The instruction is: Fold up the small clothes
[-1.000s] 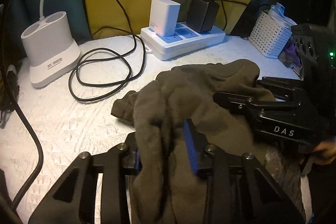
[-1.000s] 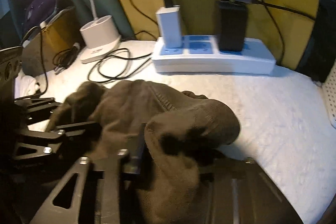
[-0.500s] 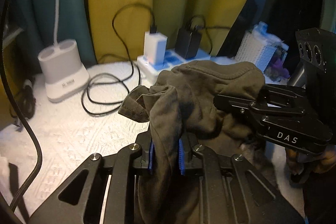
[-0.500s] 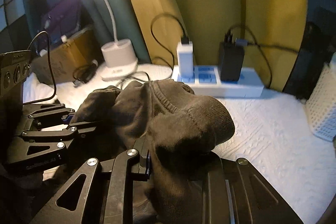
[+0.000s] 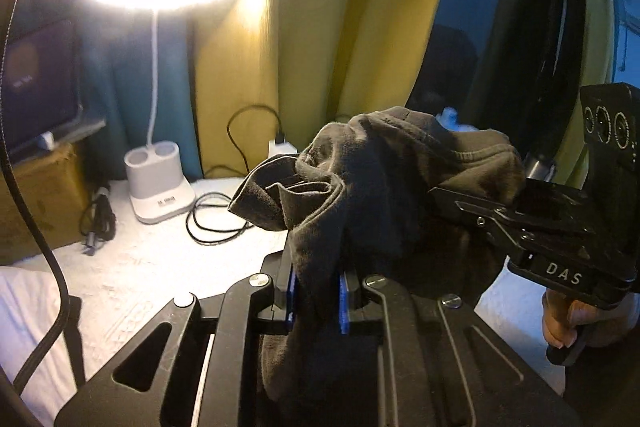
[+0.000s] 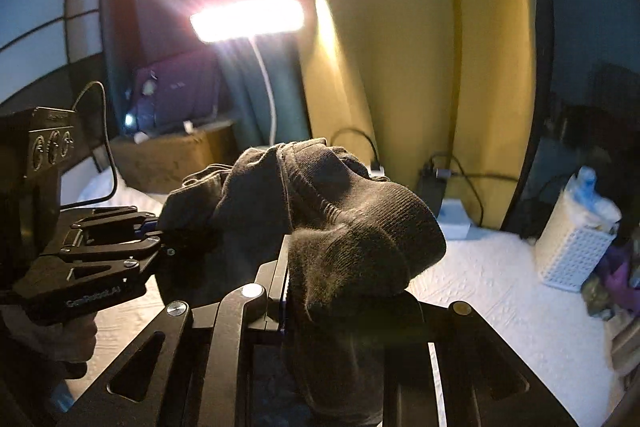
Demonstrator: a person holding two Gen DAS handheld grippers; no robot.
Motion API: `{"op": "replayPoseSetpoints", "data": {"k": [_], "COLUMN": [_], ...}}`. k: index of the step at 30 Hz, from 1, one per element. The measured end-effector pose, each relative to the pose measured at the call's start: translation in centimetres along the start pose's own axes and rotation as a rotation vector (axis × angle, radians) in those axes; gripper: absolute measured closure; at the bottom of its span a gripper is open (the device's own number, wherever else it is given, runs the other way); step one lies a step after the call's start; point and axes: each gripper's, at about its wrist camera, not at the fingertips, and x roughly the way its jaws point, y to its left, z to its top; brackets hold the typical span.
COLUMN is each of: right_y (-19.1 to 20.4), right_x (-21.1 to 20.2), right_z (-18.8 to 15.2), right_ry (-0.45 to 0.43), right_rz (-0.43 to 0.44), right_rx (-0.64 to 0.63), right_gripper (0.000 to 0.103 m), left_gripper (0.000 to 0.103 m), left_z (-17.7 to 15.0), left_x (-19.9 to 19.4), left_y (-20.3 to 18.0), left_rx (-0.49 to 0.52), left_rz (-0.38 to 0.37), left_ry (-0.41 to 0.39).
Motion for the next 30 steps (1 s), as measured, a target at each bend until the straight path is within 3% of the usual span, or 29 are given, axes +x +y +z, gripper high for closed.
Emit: {"op": "replayPoseSetpoints", "data": {"k": [18, 30], "right_y": [7.1, 14.1], "right_x": [-10.5, -15.1], "right_z": [0.8, 1.7], "right_ry": [-0.167, -0.274], "right_rz": [0.006, 0.075], "right_rx": [-0.102, -0.195], "right_gripper": [0.081, 0.081], "left_gripper": [0.09, 0.09], "left_z": [-1.1, -2.1], "left_x": [-11.4, -18.9], "left_y": [-0.9, 0.3], "left_rx": [0.005, 0.014], "left_rz": [0.004, 0.091], "left_ry": [-0.171, -0.298]}}
